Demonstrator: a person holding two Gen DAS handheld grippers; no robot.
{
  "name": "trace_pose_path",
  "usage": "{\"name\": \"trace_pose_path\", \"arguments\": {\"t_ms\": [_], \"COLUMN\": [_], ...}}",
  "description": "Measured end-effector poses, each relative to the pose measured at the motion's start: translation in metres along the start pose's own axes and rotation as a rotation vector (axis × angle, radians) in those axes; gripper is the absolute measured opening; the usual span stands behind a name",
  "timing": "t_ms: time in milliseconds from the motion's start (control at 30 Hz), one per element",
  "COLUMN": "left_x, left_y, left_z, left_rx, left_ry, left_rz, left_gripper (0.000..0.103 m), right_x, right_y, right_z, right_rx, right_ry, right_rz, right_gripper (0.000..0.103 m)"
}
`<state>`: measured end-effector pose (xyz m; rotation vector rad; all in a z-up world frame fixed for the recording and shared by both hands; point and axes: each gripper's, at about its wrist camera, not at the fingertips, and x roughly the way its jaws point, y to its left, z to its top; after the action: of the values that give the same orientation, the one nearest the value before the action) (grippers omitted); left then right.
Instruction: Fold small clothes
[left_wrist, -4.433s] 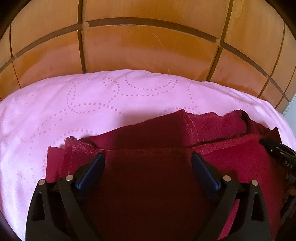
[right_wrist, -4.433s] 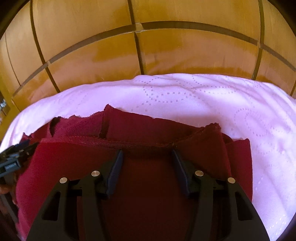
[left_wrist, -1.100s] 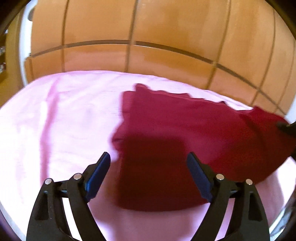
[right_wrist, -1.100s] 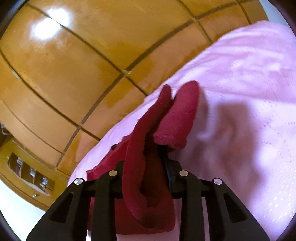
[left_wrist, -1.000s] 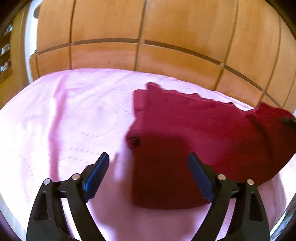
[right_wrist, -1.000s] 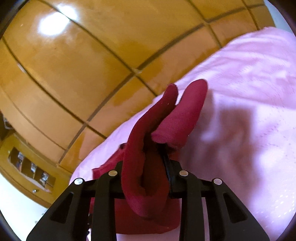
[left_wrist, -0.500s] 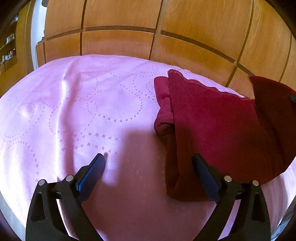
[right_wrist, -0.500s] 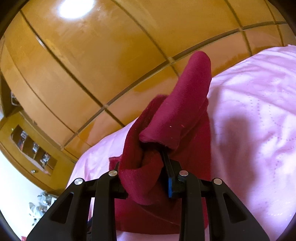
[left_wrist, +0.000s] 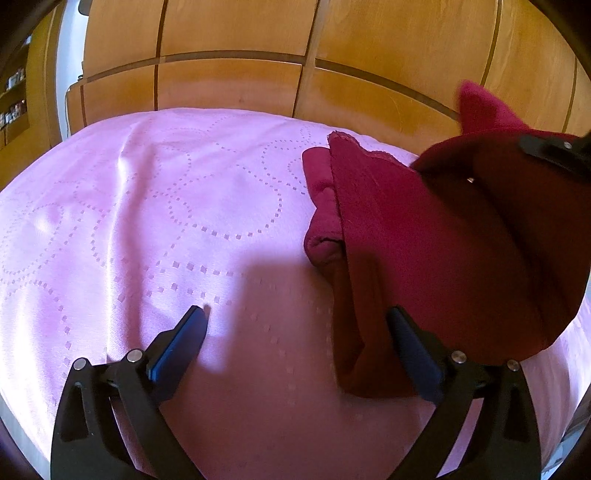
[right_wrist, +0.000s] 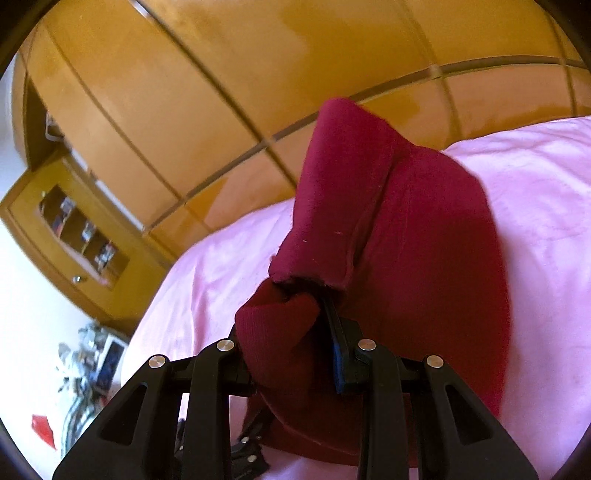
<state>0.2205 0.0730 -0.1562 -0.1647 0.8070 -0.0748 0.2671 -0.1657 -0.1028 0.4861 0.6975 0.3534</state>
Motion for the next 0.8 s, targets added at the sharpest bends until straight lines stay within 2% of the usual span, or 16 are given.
{"name": "trace_pose_path", "arguments": {"t_ms": [233,367,433,500,567,633,667,767,800], "left_x": [0.000,-0.001,-0.002,-0.005,-0.010,-0.017,-0.024,-0.040,-0.045], "left_y": [-0.002,-0.002,0.000,0.003,0.007,0.014,0.021,0.031,0.032], "left_z": [-0.002,-0.003,-0.002,-0.002,-0.001,0.001,0.002,0.009,0.012], "left_rx": [0.004,0.002,-0.002,-0.011,-0.030,-0.073,-0.115,-0.185,-0.196], "left_ry": [-0.004,-0.007,-0.008,-0.008,-0.011,-0.022,-0.040,-0.088,-0.103], "left_rz": [0.002,-0.009,-0.024,-0.050,-0.081,-0.124,-0.164,-0.242,-0.274], "left_gripper": [0.099,0.100,0.100,0.100,0.100,0.099,0.099,0.097,0.096], "right_x": [0.035,0.054,0.052,0.049,0.042,0.028,0.015,-0.014,-0.020], "right_y": [0.013,0.019,0.024,0.026,0.028,0.032,0.031,0.019,0.014], "right_z": [-0.020,-0.039,-0.044,-0.047,-0.048,-0.049,-0.048,-0.046,-0.045], "right_rx": [-0.060,-0.136,-0.183,-0.198,-0.181,-0.192,-0.210,-0.225,-0.217], "right_ry": [0.104,0.189,0.181,0.180,0.180,0.145,0.098,-0.025,-0.051], "right_rz": [0.028,0.030,0.019,0.061,0.128,0.157,0.152,0.070,0.041], "right_gripper": [0.028,0.028,0.035,0.061,0.070,0.070,0.070,0.079,0.080]}}
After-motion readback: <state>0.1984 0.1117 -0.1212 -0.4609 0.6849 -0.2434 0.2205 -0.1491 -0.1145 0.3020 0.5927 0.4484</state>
